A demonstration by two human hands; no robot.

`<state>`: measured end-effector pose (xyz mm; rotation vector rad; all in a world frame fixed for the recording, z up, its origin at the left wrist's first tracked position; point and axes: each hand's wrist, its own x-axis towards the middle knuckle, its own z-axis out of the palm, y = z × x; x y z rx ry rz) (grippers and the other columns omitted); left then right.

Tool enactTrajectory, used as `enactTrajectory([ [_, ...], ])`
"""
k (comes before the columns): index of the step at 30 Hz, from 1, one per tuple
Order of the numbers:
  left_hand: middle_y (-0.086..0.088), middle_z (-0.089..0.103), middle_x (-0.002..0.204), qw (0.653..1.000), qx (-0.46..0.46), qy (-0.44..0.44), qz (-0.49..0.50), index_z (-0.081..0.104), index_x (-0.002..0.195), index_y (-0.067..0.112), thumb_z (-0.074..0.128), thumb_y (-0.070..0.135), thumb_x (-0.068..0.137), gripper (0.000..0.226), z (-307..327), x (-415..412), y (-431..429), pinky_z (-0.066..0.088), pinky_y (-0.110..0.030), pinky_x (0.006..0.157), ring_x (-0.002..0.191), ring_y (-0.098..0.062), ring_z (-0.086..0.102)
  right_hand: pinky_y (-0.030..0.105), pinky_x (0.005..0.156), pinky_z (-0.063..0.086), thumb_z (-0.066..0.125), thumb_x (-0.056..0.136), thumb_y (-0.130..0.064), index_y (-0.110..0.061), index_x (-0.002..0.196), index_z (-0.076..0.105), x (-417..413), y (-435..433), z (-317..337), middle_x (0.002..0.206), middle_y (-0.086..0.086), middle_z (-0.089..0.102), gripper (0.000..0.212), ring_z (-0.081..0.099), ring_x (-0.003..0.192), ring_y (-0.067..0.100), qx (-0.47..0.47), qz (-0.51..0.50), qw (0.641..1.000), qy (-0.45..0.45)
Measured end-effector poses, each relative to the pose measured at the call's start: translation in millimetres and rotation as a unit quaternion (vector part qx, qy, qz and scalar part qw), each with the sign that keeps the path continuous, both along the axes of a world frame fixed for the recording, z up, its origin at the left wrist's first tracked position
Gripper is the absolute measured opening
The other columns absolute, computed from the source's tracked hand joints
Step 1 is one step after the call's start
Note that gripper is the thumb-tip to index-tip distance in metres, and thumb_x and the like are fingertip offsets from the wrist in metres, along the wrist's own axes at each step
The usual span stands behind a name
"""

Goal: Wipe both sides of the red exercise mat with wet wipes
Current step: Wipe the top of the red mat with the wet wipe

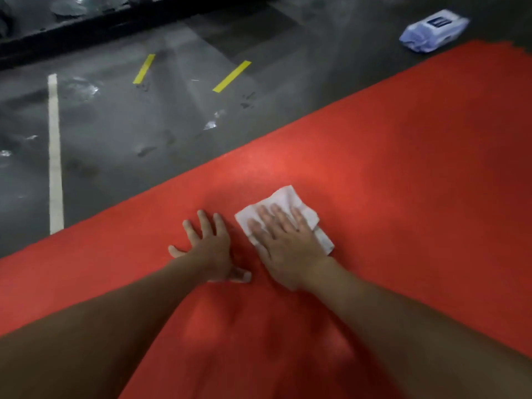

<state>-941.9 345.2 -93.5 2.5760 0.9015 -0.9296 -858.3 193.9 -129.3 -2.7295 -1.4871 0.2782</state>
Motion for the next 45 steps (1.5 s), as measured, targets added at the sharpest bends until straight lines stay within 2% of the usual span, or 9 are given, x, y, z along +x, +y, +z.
enactTrajectory([
  [4, -0.008, -0.042, 0.152, 1.000, 0.000, 0.003, 0.002, -0.027, 0.149, 0.017, 0.082, 0.066, 0.056, 0.152, 4, 4, -2, 0.010, -0.077, 0.105, 0.142, -0.042, -0.029, 0.053, 0.118, -0.013, 0.009, 0.102, -0.052, -0.040, 0.156, -0.001, 6, -17, 7, 0.165, -0.006, -0.015, 0.056, -0.019, 0.150, 0.016, -0.048, 0.027, 0.998, 0.028],
  [12, -0.006, -0.041, 0.153, 1.000, -0.009, -0.025, 0.006, -0.027, 0.150, 0.020, 0.082, 0.066, 0.056, 0.150, -2, 0, 3, 0.006, -0.078, 0.105, 0.142, -0.040, -0.031, 0.051, 0.120, -0.002, 0.018, 0.101, -0.050, -0.039, 0.155, 0.020, 26, 11, -3, 0.166, -0.001, 0.012, 0.055, 0.005, 0.153, 0.021, 0.015, -0.105, 0.992, -0.069],
  [18, -0.005, -0.023, 0.161, 0.997, 0.030, -0.067, 0.007, -0.011, 0.155, 0.023, 0.078, 0.058, 0.070, 0.128, 3, -6, -12, 0.014, -0.073, 0.108, 0.148, -0.036, -0.016, 0.053, 0.121, 0.001, 0.009, 0.100, -0.053, -0.038, 0.155, 0.021, 26, -17, -4, 0.166, 0.003, 0.013, 0.059, 0.007, 0.153, 0.026, -0.003, 0.123, 0.992, -0.021],
  [23, 0.001, -0.017, 0.163, 0.993, 0.049, -0.106, -0.021, -0.004, 0.154, 0.036, 0.056, 0.055, 0.089, 0.091, -8, -28, -37, 0.019, -0.072, 0.107, 0.150, -0.031, -0.011, 0.055, 0.120, -0.001, 0.010, 0.101, -0.050, -0.034, 0.158, 0.008, 22, -18, -2, 0.167, 0.006, 0.005, 0.059, 0.001, 0.153, 0.029, -0.013, 0.014, 0.998, -0.059],
  [27, 0.003, -0.033, 0.158, 0.997, -0.009, -0.080, 0.002, -0.017, 0.152, 0.036, 0.062, 0.077, 0.067, 0.123, -12, -26, -36, 0.002, -0.074, 0.107, 0.146, -0.030, -0.027, 0.052, 0.122, 0.003, 0.014, 0.102, -0.050, -0.037, 0.156, 0.019, 1, -46, -3, 0.164, 0.003, 0.019, 0.055, 0.013, 0.152, 0.027, 0.015, 0.156, 0.987, -0.021],
  [32, 0.002, -0.035, 0.157, 0.996, 0.016, -0.087, -0.010, -0.021, 0.151, 0.035, 0.071, 0.074, 0.062, 0.133, -14, -32, -39, 0.002, -0.075, 0.107, 0.145, -0.030, -0.028, 0.051, 0.121, -0.001, 0.011, 0.102, -0.048, -0.039, 0.157, 0.011, 11, -27, -1, 0.167, 0.000, 0.007, 0.055, 0.001, 0.153, 0.024, 0.006, -0.028, 0.997, -0.074],
  [36, 0.000, -0.029, 0.159, 0.995, 0.024, -0.101, -0.005, -0.015, 0.154, 0.030, 0.070, 0.069, 0.069, 0.126, -8, -34, -47, 0.006, -0.072, 0.109, 0.147, -0.031, -0.024, 0.050, 0.121, -0.002, 0.005, 0.100, -0.048, -0.035, 0.157, 0.015, -28, -62, -5, 0.166, -0.001, 0.009, 0.060, 0.001, 0.153, 0.021, 0.008, 0.135, 0.991, -0.003],
  [41, -0.001, -0.007, 0.164, 0.984, 0.078, -0.161, -0.006, 0.004, 0.156, 0.023, 0.056, 0.056, 0.089, 0.091, -11, -48, -77, 0.012, -0.062, 0.116, 0.150, -0.028, -0.006, 0.046, 0.121, -0.007, 0.011, 0.104, -0.045, -0.038, 0.157, 0.008, -5, -55, 3, 0.167, -0.003, -0.001, 0.054, -0.007, 0.153, 0.020, -0.001, -0.012, 0.999, -0.038],
  [45, -0.002, -0.008, 0.164, 0.978, 0.062, -0.198, -0.034, 0.001, 0.156, 0.017, 0.044, 0.054, 0.093, 0.084, -14, -75, -99, 0.006, -0.053, 0.120, 0.151, -0.025, -0.009, 0.051, 0.122, 0.003, 0.010, 0.101, -0.045, -0.035, 0.157, 0.014, -46, -79, -5, 0.166, -0.002, 0.014, 0.058, 0.008, 0.153, 0.021, 0.013, 0.114, 0.993, -0.018],
])
